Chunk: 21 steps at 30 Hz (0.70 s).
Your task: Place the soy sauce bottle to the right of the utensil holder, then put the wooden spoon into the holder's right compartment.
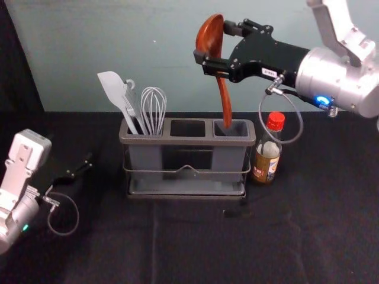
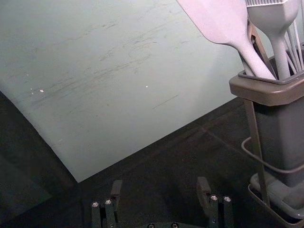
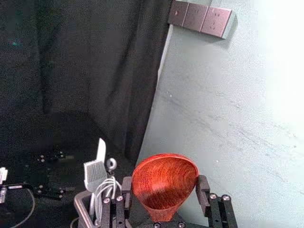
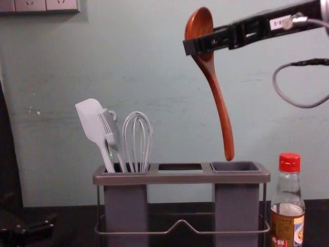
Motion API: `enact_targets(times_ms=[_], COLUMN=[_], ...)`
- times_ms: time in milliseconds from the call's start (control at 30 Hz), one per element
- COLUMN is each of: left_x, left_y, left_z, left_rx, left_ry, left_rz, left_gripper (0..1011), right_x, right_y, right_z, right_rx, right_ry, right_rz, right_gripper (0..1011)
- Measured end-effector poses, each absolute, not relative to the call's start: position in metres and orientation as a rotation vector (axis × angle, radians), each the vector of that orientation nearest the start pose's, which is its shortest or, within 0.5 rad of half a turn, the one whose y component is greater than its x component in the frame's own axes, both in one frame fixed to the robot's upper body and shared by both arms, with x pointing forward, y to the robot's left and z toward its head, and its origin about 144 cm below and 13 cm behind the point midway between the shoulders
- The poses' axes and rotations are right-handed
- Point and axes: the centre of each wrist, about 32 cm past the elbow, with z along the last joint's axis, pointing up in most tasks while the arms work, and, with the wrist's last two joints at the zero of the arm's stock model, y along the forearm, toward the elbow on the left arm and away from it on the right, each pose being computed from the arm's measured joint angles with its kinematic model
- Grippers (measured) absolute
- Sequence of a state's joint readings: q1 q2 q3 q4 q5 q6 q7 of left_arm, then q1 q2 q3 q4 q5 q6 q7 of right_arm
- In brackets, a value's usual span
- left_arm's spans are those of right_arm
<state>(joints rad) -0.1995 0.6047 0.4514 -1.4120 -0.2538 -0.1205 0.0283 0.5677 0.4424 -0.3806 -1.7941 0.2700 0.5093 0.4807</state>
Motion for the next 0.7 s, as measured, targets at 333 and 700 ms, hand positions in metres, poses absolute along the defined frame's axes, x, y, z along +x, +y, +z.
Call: enact_targets(times_ms=[333,700], left_x=[0.489,0.489], left_y=[0.310,0.310], left_z=[1.140,1.140], left_rx=[0.304,0.304], left_ry=[-0.285,-0.285], left_rz=[1.248,1.248], left_gripper=[1012,1012], right_x=[0.542,0.539], right_y=[-0.216,-0.223], right_z=[1.369,1.350], right_rx=[-0.250,-0.272], right_ry=[-0.269,-0.224], right_rz=[-0.778,-0.787], right_gripper=[833,831])
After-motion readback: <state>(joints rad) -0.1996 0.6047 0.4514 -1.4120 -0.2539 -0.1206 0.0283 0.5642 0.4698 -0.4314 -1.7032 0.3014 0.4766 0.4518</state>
